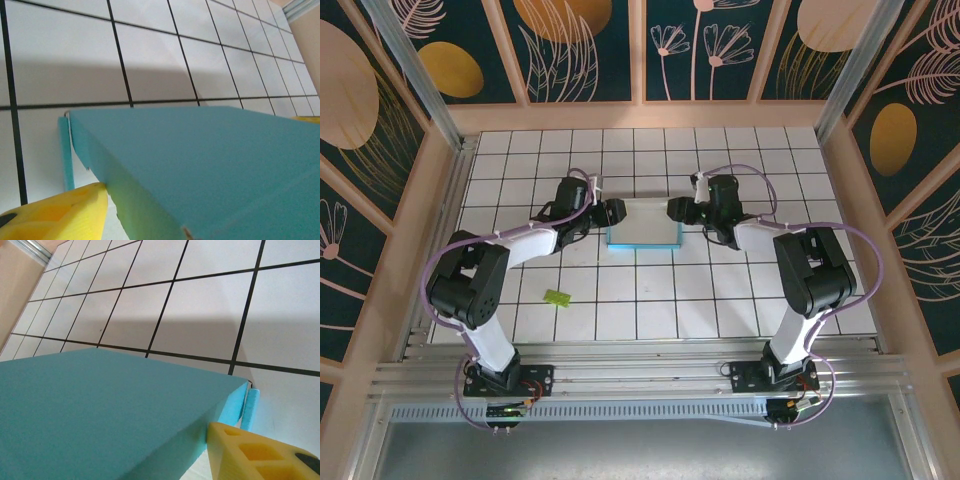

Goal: Fold the paper box

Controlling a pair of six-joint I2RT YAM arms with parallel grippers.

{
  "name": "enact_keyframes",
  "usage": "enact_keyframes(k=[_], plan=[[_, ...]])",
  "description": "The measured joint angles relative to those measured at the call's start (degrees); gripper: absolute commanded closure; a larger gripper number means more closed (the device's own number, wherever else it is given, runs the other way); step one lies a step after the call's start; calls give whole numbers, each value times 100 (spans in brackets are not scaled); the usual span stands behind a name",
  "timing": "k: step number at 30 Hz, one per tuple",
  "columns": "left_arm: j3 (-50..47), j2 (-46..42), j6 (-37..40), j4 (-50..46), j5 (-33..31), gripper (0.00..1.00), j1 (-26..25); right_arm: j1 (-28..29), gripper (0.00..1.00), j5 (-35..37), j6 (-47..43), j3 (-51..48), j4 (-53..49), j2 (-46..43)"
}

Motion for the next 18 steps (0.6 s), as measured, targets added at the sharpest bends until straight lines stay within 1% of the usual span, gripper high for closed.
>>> enact_keyframes(k=[8, 12, 18], plan=[[-374, -177, -79, 83, 153, 40, -114, 151, 51, 13, -2, -321, -9, -7], [-511, -247, -111, 170, 162, 40, -118, 160, 46, 37, -22, -490, -26, -50], [-811, -509, -151, 214, 157, 39, -129, 160, 36, 162, -26, -706, -59, -498]])
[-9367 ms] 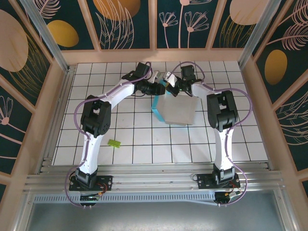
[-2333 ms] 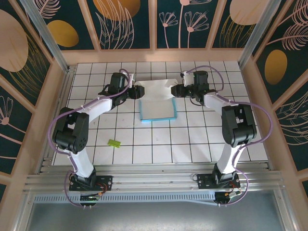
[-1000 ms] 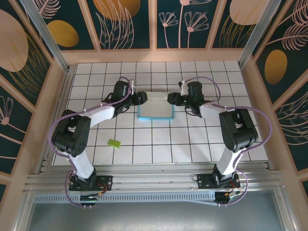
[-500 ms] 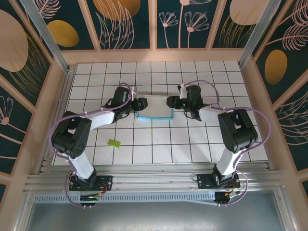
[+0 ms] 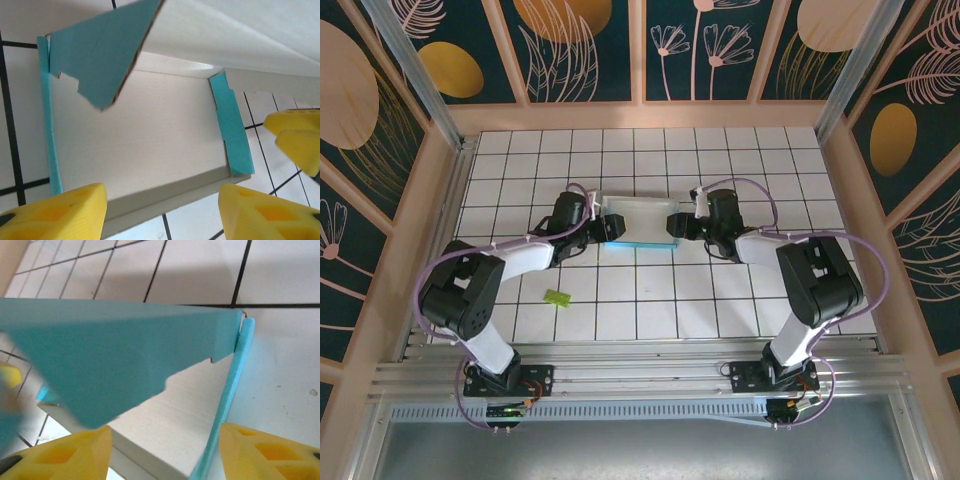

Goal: Fold the paper box

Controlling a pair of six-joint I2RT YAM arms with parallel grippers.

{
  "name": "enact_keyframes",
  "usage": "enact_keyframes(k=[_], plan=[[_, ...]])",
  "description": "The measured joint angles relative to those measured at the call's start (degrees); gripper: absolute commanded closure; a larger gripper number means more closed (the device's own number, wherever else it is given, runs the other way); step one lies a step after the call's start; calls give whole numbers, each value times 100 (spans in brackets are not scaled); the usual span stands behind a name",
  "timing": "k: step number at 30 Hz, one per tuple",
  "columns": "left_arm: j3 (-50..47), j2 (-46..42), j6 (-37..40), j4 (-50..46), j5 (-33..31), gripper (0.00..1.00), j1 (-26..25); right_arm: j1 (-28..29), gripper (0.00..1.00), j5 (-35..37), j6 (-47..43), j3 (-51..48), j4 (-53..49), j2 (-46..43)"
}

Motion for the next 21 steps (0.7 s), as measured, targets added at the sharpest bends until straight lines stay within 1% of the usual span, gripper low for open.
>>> enact_keyframes(k=[4, 9, 10, 12, 14, 16, 18, 21], plan=[[-212, -450, -57, 11, 2, 38, -28, 0, 30, 0, 0, -133, -9, -479], [-420, -1388, -90, -114, -52, 38, -42, 0, 26, -31, 7, -326, -271, -1270], [-420, -1622, -87, -203, -111, 40, -42, 0, 26, -42, 7, -334, -398, -1467], [-308, -2024, -107, -544, -393, 39, -52, 0, 26, -9, 28, -334, -597, -1888], [210, -2175, -151, -1259, -817, 42, -39, -11, 32, 181, 251, -254, -883, -2326], [1003, -1947, -214, -1926, -970, 42, 92, -142, 38, 212, 555, 61, -1250, -2413], [1768, -1561, -278, -2264, -826, 43, 376, -452, 40, 50, 872, 684, -1674, -2127], [2763, -859, -275, -2846, -579, 41, 817, -833, 41, -188, 1259, 1665, -2175, -1351]])
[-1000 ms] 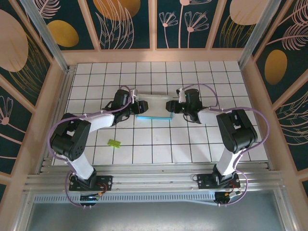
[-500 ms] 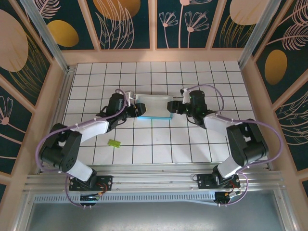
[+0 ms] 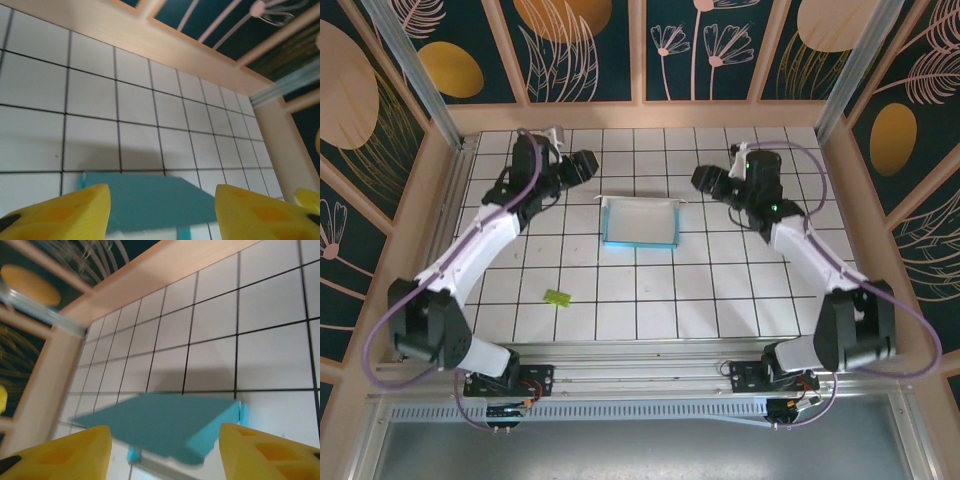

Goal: Fold the paper box

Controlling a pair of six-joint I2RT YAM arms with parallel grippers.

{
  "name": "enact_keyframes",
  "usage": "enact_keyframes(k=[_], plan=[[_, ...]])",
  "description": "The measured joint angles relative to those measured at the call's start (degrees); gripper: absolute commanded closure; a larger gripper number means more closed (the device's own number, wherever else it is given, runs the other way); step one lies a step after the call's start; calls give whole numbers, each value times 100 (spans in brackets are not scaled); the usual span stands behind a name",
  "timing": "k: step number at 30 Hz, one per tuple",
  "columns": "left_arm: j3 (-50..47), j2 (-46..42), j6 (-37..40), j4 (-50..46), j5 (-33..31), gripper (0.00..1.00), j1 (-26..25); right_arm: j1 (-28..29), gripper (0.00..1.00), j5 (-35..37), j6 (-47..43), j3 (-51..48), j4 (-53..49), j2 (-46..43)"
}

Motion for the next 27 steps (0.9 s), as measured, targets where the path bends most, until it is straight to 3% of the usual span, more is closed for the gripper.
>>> enact_keyframes(k=[5, 9, 15, 20, 27], plan=[[1268, 1434, 232, -833, 702, 41, 160, -107, 42, -586, 459, 1060, -715, 1314], [1318, 2061, 306, -1134, 1082, 41, 118, -81, 46, -1071, 837, 1108, -922, 1899], [1008, 2177, 304, -1176, 1204, 44, 118, 50, 51, -1423, 1220, 957, -868, 2061], [479, 2177, 179, -793, 1543, 56, 118, 177, 69, -1508, 1370, 857, -719, 2072], [-50, 2177, -20, -297, 1840, 64, 129, 203, 72, -1432, 1419, 704, -629, 2177]])
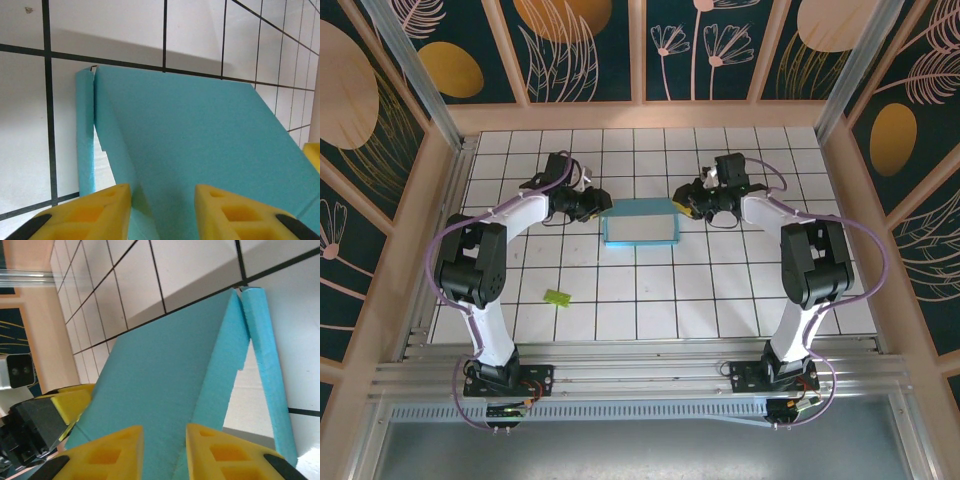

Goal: Fold the paper box

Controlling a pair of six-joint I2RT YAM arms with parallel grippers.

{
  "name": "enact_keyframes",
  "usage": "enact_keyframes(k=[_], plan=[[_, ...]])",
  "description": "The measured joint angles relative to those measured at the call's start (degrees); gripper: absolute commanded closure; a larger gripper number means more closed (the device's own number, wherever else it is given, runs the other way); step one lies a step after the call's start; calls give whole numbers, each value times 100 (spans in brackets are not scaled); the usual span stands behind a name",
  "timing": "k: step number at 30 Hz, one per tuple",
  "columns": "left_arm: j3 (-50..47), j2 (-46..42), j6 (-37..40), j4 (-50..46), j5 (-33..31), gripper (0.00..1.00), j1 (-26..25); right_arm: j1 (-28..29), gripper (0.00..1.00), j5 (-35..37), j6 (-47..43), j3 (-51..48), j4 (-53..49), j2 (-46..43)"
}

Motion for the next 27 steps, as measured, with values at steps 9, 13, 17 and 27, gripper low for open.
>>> enact_keyframes(k=[9, 13, 17, 27], plan=[[-321, 31, -131, 380, 26, 71, 0, 66, 73, 245, 24, -361, 326, 9], [-494, 33, -184, 494, 17, 71, 0, 127, 74, 402, 33, -581, 492, 31], [-719, 33, -199, 651, -39, 70, 0, 223, 74, 575, 20, -702, 603, 42], [-925, 4, -216, 879, -162, 62, -2, 308, 63, 909, -111, -787, 629, 17]])
